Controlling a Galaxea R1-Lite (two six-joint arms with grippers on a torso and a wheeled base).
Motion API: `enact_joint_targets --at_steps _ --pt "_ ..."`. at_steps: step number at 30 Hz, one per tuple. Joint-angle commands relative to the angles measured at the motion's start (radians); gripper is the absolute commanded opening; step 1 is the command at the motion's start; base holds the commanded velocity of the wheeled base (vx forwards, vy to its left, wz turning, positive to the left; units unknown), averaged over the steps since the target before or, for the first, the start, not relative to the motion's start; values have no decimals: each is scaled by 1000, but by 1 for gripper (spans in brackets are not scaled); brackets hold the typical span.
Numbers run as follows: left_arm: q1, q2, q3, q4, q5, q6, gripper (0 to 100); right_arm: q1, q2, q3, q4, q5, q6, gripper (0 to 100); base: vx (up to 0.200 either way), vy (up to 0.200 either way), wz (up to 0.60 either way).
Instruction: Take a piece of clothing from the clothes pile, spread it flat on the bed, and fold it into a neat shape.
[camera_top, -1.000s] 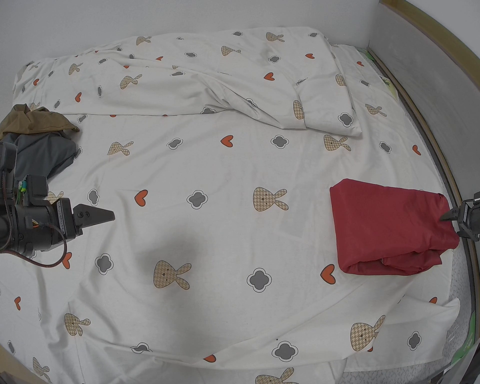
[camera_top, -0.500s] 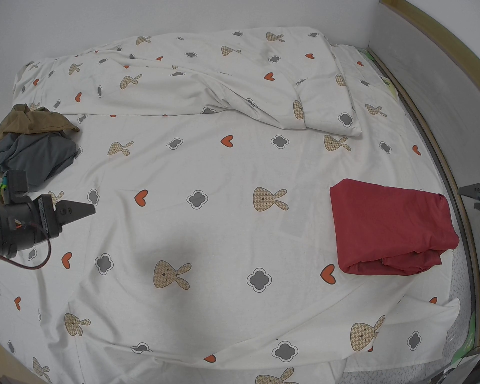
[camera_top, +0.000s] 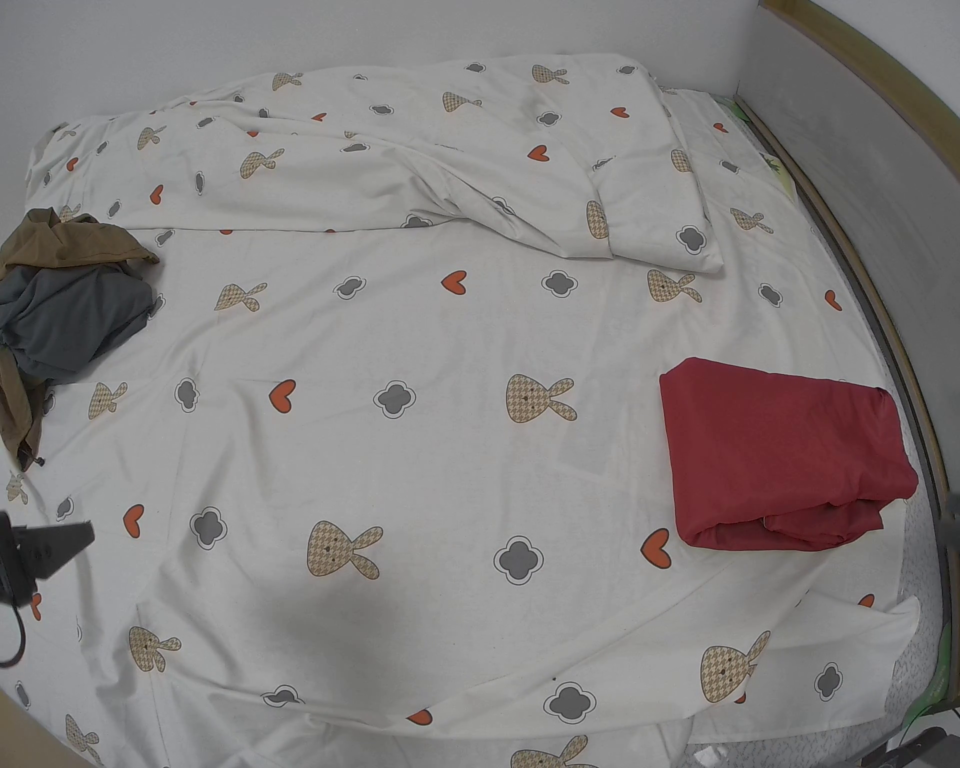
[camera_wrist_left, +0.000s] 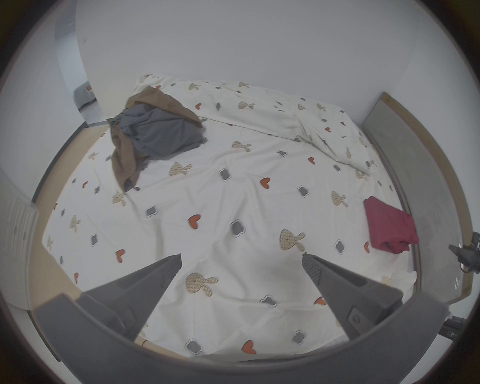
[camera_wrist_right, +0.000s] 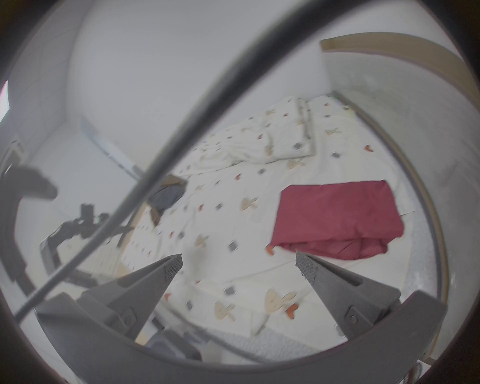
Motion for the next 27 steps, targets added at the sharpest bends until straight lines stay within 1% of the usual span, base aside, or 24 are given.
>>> enact_joint_targets --at_steps 1,2,3,5,6,7,8,9,10,11,12,13,15,16,17,18,19,21,22,23,24,26,27 --pt "55 -357 232 95 122 21 100 352 -502 281 124 -69 -1 100 0 0 0" --pt "57 -442 277 68 123 41 100 321 -625 334 111 -114 -4 100 0 0 0" --pt "60 -475 298 63 125 53 100 307 -671 347 114 -131 -9 100 0 0 0" --pt "87 -531 344 62 145 68 100 284 -678 353 114 -178 -6 100 0 0 0" --pt "93 -539 352 62 151 70 100 281 -675 357 112 -184 -7 100 0 0 0" --pt "147 -582 405 55 208 91 100 277 -672 373 112 -218 -4 100 0 0 0" --pt "187 -622 444 48 248 124 100 277 -672 393 112 -229 -6 100 0 0 0" --pt "219 -666 471 31 266 162 100 278 -672 412 108 -232 -14 100 0 0 0" --pt "241 -708 493 8 267 197 100 281 -672 430 101 -232 -15 100 0 0 0" --pt "268 -781 540 -34 266 259 100 283 -669 458 83 -227 -20 100 0 0 0" --pt "276 -808 583 -60 271 288 100 283 -668 475 60 -224 -29 100 0 0 0" --pt "276 -800 634 -107 275 294 100 284 -668 498 26 -218 -47 100 0 0 0" --pt "276 -795 717 -250 266 257 100 284 -668 561 -61 -197 -89 100 0 0 0" --pt "271 -798 749 -327 251 243 100 284 -666 588 -101 -198 -93 100 0 0 0" --pt "253 -808 784 -403 215 245 100 284 -668 620 -147 -206 -93 100 0 0 0" --pt "244 -812 800 -434 194 249 100 284 -668 634 -167 -210 -92 100 0 0 0" --pt "213 -840 833 -504 119 277 100 283 -668 686 -236 -246 -92 100 0 0 0" --pt "190 -872 840 -524 1 312 100 275 -665 742 -336 -313 -83 100 0 0 0" --pt "190 -872 840 -524 1 312 100 275 -665 742 -336 -313 -83 100 0 0 0" --pt "190 -872 840 -523 -119 305 100 263 -666 783 -434 -341 -84 100 0 0 0" --pt "192 -877 849 -523 -150 300 100 257 -668 801 -468 -342 -83 100 0 0 0" --pt "195 -886 873 -544 -157 302 100 231 -677 818 -509 -341 -84 100 0 0 0" --pt "195 -890 875 -554 -159 297 100 192 -701 820 -517 -338 -87 100 0 0 0"
